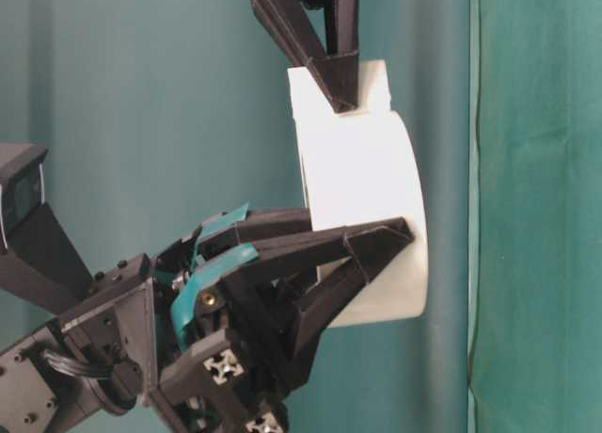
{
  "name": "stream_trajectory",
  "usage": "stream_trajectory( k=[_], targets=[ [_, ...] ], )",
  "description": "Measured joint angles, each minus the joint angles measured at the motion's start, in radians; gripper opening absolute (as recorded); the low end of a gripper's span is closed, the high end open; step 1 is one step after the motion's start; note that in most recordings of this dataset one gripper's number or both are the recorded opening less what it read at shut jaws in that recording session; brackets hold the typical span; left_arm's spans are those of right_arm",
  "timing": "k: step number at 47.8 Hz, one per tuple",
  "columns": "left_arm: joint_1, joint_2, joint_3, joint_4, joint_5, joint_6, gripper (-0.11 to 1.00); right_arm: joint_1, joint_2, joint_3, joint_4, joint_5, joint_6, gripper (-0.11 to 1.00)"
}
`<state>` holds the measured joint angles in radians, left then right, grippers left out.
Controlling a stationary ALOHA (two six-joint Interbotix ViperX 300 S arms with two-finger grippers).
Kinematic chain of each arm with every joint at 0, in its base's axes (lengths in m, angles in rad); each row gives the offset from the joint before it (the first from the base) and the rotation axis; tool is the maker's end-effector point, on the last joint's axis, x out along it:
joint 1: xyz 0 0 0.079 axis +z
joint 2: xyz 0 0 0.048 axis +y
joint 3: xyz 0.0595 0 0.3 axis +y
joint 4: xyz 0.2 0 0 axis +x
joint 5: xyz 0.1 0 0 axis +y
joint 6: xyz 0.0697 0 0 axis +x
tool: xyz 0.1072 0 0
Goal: Peel off the duct tape with your right arm.
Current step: 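Close the right gripper on the tape's free end tab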
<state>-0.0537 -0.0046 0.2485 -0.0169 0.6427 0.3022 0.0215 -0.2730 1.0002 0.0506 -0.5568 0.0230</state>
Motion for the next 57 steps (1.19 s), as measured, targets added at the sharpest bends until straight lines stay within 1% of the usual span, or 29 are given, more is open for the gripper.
stream_trajectory(
  k=[26, 37, 57],
  targets=[
    [-0.006, -0.002, 0.0, 0.0, 0.002, -0.002, 0.23, 0.005, 0.0, 0.0, -0.003, -0.008, -0.003, -0.08],
    [-0.011, 0.0, 0.0, 0.002, 0.009, 0.0, 0.23, -0.008, 0.0, 0.003, -0.003, -0.009, -0.009, -0.08],
    [-0.063, 0.0, 0.002, 0.008, 0.038, 0.008, 0.23, -0.046, 0.002, 0.029, -0.006, -0.023, -0.028, -0.09]
  ],
)
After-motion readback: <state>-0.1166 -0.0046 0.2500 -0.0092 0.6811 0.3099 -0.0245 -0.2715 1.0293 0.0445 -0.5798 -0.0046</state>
